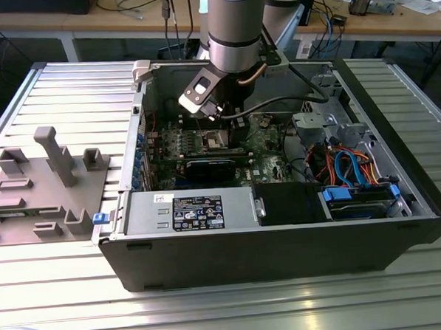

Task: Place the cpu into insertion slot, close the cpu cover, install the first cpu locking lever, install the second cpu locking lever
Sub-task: 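Place the cpu into insertion slot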

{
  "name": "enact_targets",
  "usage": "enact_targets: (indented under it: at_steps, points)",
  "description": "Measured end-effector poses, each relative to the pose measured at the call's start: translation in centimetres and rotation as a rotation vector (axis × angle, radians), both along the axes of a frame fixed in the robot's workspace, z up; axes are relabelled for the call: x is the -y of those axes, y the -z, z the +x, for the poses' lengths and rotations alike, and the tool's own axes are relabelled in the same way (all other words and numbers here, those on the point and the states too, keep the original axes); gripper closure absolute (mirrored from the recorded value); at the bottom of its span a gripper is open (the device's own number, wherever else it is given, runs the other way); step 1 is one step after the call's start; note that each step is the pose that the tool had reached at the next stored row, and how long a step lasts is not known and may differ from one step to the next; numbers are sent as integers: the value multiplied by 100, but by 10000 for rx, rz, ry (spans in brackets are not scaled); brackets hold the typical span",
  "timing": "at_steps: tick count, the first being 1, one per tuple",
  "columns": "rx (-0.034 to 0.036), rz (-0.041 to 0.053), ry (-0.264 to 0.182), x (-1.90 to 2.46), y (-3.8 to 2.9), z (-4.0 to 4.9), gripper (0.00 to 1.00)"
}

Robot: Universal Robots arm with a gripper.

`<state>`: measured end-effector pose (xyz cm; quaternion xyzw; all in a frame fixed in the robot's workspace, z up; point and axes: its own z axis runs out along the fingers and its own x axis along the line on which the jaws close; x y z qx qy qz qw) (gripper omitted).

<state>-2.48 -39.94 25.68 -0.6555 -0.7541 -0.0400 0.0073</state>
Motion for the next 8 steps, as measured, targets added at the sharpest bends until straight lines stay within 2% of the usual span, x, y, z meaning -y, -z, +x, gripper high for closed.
enact_targets:
  at_steps: [5, 8]
  points:
    - [-1, -2, 127, 0, 20, 1, 46]
    - [-2, -3, 544, -1, 38, 0, 46]
